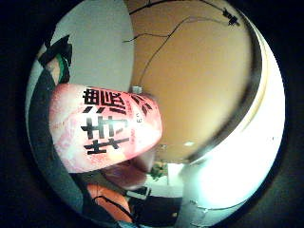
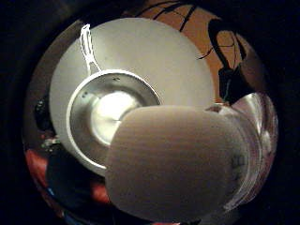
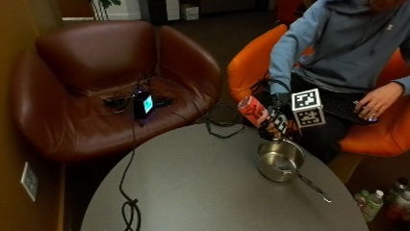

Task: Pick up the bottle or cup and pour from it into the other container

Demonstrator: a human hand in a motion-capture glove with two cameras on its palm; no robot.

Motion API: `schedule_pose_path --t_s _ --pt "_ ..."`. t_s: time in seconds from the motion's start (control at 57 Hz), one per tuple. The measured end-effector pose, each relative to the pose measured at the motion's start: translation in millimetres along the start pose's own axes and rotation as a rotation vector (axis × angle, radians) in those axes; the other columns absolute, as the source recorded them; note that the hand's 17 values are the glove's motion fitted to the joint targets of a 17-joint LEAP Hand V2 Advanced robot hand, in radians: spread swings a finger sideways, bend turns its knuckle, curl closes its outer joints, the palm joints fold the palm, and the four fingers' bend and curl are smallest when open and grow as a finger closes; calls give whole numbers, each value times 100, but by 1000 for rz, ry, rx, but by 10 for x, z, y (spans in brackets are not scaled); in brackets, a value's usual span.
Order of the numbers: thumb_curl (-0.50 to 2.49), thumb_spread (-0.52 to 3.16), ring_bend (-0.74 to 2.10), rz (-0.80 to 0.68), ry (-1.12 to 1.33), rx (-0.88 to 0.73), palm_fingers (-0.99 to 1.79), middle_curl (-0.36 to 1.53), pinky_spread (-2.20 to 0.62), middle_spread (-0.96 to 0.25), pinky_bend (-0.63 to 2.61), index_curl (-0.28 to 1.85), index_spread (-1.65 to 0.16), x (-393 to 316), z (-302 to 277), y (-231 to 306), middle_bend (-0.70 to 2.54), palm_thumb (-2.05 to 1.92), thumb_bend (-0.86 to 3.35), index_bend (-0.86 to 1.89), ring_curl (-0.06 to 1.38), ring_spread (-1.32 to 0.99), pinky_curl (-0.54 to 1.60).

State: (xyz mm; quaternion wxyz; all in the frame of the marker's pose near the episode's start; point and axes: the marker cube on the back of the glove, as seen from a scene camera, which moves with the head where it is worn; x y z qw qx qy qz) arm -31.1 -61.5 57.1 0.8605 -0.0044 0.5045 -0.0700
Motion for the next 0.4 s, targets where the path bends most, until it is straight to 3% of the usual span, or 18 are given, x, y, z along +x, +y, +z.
schedule_pose_path --t_s 0.158,0.403 --pt "74 24 27 0 204 -71 114 49 -20 -15 24 45 -22 -244 -172 -70 23 101 -4 16 43 -26 37" --pt "74 26 27 -6 232 -108 114 49 -20 -16 25 45 -22 -346 -265 -163 23 99 -4 16 43 -27 37"
